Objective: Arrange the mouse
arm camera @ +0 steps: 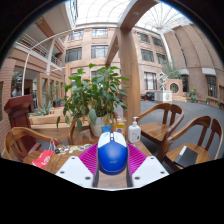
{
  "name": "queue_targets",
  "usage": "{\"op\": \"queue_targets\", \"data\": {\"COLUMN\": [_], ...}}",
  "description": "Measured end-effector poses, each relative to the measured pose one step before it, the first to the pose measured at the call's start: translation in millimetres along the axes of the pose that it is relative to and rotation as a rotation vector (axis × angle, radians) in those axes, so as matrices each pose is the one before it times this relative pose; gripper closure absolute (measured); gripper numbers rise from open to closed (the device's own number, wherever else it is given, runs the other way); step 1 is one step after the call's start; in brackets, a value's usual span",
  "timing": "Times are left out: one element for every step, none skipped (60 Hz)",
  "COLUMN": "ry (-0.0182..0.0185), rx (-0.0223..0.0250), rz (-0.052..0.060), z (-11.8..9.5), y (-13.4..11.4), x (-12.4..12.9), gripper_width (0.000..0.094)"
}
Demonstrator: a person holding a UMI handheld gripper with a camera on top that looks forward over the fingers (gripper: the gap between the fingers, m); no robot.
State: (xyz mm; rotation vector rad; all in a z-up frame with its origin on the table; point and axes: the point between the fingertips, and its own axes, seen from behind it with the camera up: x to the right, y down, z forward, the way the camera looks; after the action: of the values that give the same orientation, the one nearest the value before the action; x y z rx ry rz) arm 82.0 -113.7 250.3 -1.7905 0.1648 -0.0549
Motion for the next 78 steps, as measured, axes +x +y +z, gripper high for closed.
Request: {"op": "queue_targets", "data": {"ry": [-0.0148,-0.01751,-0.01809,-0.01854,-0.01928,-0.0169,-0.01576,-0.01175,-0.0119,-0.01259,-0.01224,-0.01248,-0.01485,-0.01288,-0.00679,-0.0085,-0.00559,-0.00418,-0.0045,-0.00783,0.00273,0.00105,0.00297,0.00284,0.00121,-0.00233,-0.00047,0.00033,0.00091,0.00096,0.0018,0.00034,0.00024,-0.00102,0.00064,0.00581,0.00151,0.00464,0.00293,0.00119,-0.00095,-0.00124,-0.00088,-0.00321,-0.00165,-0.00077,0.00224,0.00374,0.00568,0.00596,0.0065,0.00746,0.00595,0.00788,0.00578,0.00339,0.00274,0.00145,0.00151,0.00108,0.00234,0.00188,0.00261,0.00327,0.00363,0.00422,0.00449,0.00291,0.00441,0.0052,0.00459,0.00346,0.00191,0.00125,0.00021,0.00087,0.00013,-0.00161], "rx": [0.00058,0.00372,-0.00014,-0.00365,0.00112,-0.00835,-0.01249,-0.00826,-0.0287,-0.02327,-0.02486,-0.02522,-0.02763,-0.02064,-0.03627,-0.03121,-0.02989,-0.02862,-0.02562,-0.01759,-0.01904,-0.01923,-0.01701,-0.01422,-0.01187,-0.01185,-0.00833,-0.00984,-0.00923,-0.00873,-0.00758,-0.00887,-0.00692,-0.0067,-0.00935,0.0118,0.00456,0.00422,-0.00093,-0.00541,-0.00845,-0.00708,-0.00176,0.00116,0.0046,0.00656,0.00747,0.00682,0.00594,0.01025,0.00936,0.00879,0.00705,0.00574,0.00378,0.00275,0.00323,0.00232,0.00189,0.00144,0.00154,0.00159,0.00202,0.00283,0.00325,0.00331,0.00283,0.00494,0.00137,0.00059,-0.00046,-0.00055,-0.00019,0.00004,0.00082,-0.00057,-0.00006,0.0002], "rz": [0.0008,0.001,-0.0006,-0.0008,0.0028,0.0022,-0.0005,-0.0044,-0.007,-0.0051,-0.0014,0.0017,0.0016,0.0006,0.0005,0.0012,0.0021,0.0003,-0.0029,-0.0053,-0.0053,-0.0042,-0.0038,-0.0039,-0.0043,-0.005,-0.0038,-0.0034,-0.0013,0.0006,0.0016,-0.0005,-0.0005,-0.0014,-0.0005,-0.0047,-0.0059,-0.0061,-0.0063,-0.0041,-0.0013,0.0031,0.0045,0.0057,0.0055,0.0035,0.0007,-0.0011,-0.0033,-0.0038,-0.0034,-0.0029,-0.002,0.0002,0.0013,0.0011,0.0027,0.0034,0.0046,0.0037,0.0019,0.0016,0.0009,0.0,-0.0015,-0.0028,-0.0041,-0.0034,-0.0037,-0.0034,-0.0031,-0.0023,-0.0019,-0.0016,-0.0016,-0.0015,-0.0025,-0.0026], "z": [2.17,-2.86,-2.37,-1.73,-7.4,-0.23,1.1,-3.5,7.43,2.67,3.03,2.92,0.38,3.46,3.51,4.54,4.23,4.13,4.09,6.36,3.73,3.35,3.23,2.91,2.66,4.06,2.0,2.07,1.82,1.65,1.68,0.83,1.6,1.63,1.32,0.21,-0.66,-0.11,-0.35,-0.44,-0.94,-1.95,-1.7,-2.31,-2.63,-3.13,-3.71,-4.42,-5.44,-4.27,-4.52,-4.55,-4.92,-5.12,-6.44,-5.36,-4.85,-4.89,-5.14,-5.17,-6.27,-4.84,-4.76,-4.63,-4.64,-4.38,-4.54,-5.83,-5.35,-3.72,-4.02,-4.08,-3.68,-3.74,-2.4,-4.28,-2.58,-2.56], "y": [-9.62,-3.23,-0.58,1.31,7.89,4.71,6.69,18.45,-0.33,10.84,11.66,13.2,17.93,27.84,4.44,13.73,13.95,13.54,12.88,21.95,9.25,9.93,9.06,7.96,6.9,6.79,8.92,5.17,4.8,4.47,4.14,2.64,3.36,3.32,3.96,-1.78,-4.16,-0.16,0.84,1.5,2.04,-0.23,0.1,-0.57,-1.38,-2.04,-2.3,-2.0,-3.51,-2.38,-2.72,-2.6,-2.22,-2.05,-2.91,-1.4,-1.16,-1.11,-1.06,-0.74,-0.37,-0.94,-0.83,-0.81,-0.52,-0.39,-0.3,0.93,-0.23,0.03,0.63,0.88,1.0,1.1,1.47,1.64,1.34,0.93], "x": [-9.15,-11.05,-11.52,-11.63,-13.54,-10.81,-9.79,-17.4,-4.78,-8.73,-9.07,-8.95,-9.45,-8.97,-8.55,-6.82,-5.88,-4.94,-4.81,-2.41,-7.04,-3.18,-2.62,-2.66,-2.75,0.0,-3.52,-2.14,-1.78,-1.8,-1.61,-0.08,-1.16,-1.38,-0.75,0.25,0.76,-0.09,0.05,-0.16,-0.86,-0.42,-0.62,-0.91,-0.62,0.07,0.33,0.8,0.22,1.17,1.51,1.58,1.16,1.39,0.76,0.11,0.58,0.21,-0.04,-0.14,-0.72,-0.12,-0.06,-0.04,0.11,0.06,0.28,1.08,-0.1,-0.41,-0.08,0.08,-0.14,-0.49,1.05,0.07,-0.46,-0.77], "gripper_width": [0.0558,0.0559,0.0559,0.0557,0.0558,0.0559,0.0559,0.0558,0.0559,0.056,0.056,0.056,0.0561,0.0561,0.056,0.056,0.056,0.056,0.056,0.056,0.0559,0.056,0.0557,0.0557,0.0556,0.0556,0.0554,0.0554,0.0551,0.0538,0.0527,0.0517,0.0508,0.0506,0.0486,0.0481,0.0467,0.0455,0.0441,0.043,0.0416,0.0398,0.0363,0.032,0.0277,0.0236,0.02,0.0167,0.0126,0.0087,0.006,0.0073,0.0084,0.0083,0.0079,0.0079,0.008,0.0079,0.0079,0.0081,0.0081,0.008,0.0078,0.0081,0.0082,0.0081,0.0081,0.0081,0.008,0.0082,0.0082,0.0081,0.0081,0.0082,0.0081,0.0082,0.0081,0.0081]}}
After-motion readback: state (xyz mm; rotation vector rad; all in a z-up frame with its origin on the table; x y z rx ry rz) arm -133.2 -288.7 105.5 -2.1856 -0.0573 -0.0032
